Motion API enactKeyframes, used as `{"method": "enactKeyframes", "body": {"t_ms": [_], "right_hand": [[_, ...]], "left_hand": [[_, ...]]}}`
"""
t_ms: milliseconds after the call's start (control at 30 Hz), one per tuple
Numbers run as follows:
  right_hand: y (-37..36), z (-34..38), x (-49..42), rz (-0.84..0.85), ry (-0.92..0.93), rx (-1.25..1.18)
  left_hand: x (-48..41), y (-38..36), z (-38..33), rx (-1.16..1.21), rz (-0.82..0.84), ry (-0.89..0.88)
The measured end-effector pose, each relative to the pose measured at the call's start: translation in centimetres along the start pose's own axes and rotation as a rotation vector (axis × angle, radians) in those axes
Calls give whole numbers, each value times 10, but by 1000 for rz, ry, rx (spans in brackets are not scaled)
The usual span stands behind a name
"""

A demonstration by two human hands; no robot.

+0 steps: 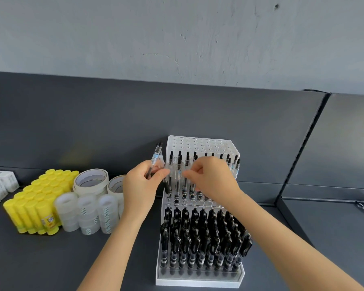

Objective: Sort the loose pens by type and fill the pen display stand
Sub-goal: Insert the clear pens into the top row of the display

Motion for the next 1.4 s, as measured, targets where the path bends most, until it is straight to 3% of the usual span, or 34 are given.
{"method": "enactKeyframes", "body": {"t_ms": [200, 367, 533, 700, 900, 1067, 1200, 1300, 1400], "right_hand": [[10, -7, 7, -187, -41, -107], [12, -8, 12, -225, -28, -135], [9, -10, 13, -198, -22, -164], [10, -10, 13, -165, -13, -192], [19, 6, 10, -6, 18, -539], [21, 14, 8, 6, 23, -636], [35, 6, 5, -107, -17, -562], [46, 1, -1, -221, 1, -318], [42, 2, -5, -207, 22, -181]], "left_hand": [[6, -7, 11, -186, 66, -41], [11, -7, 15, -220, 106, 31], [14, -4, 14, -210, 109, 83], [18, -1, 9, -164, 100, 28], [19, -6, -15, -130, 232, -119], [19, -14, -19, -140, 284, -166], [17, -2, -15, -208, 264, -154], [12, 10, -12, -345, 280, -175], [10, 17, -10, -489, 310, -212]]}}
Point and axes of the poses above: each hand's wrist, its own x-axis away from the middle knuckle, its own y-axis out of the back of the hand, z = x × y, the point moved 2 cm from there along -x, towards the middle knuckle, and after that the axes turned 11 degrees about x, right-handed, at the moved point
